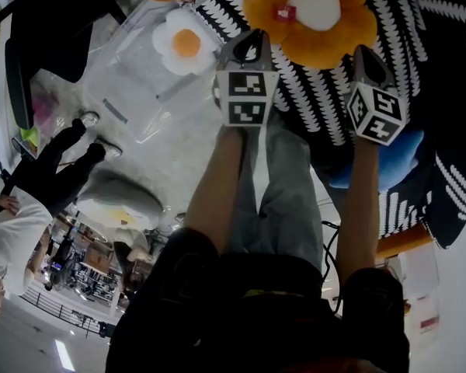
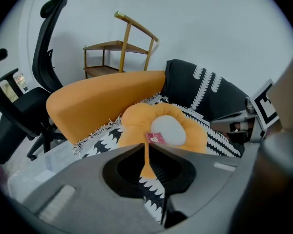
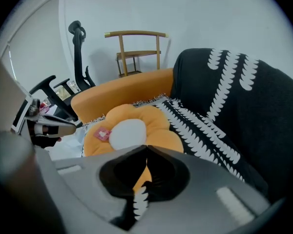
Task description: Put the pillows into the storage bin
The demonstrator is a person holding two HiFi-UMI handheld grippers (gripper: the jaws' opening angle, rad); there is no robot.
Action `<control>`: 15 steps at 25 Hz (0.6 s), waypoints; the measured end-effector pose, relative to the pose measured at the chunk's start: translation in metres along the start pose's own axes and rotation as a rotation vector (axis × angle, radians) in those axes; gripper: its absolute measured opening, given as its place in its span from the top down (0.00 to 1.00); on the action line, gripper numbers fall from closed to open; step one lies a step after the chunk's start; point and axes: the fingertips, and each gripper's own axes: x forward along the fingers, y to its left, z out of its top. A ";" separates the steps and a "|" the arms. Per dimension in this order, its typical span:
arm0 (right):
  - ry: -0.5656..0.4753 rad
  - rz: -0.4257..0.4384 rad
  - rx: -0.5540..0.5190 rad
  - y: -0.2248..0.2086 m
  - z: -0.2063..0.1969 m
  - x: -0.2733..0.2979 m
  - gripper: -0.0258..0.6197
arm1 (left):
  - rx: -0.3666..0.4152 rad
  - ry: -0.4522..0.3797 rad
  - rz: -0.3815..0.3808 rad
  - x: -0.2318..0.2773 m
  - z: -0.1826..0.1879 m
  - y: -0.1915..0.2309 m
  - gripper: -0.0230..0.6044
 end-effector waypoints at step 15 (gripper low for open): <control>0.152 0.056 0.064 -0.033 -0.034 0.058 0.54 | 0.017 0.193 0.048 0.067 -0.034 0.003 0.61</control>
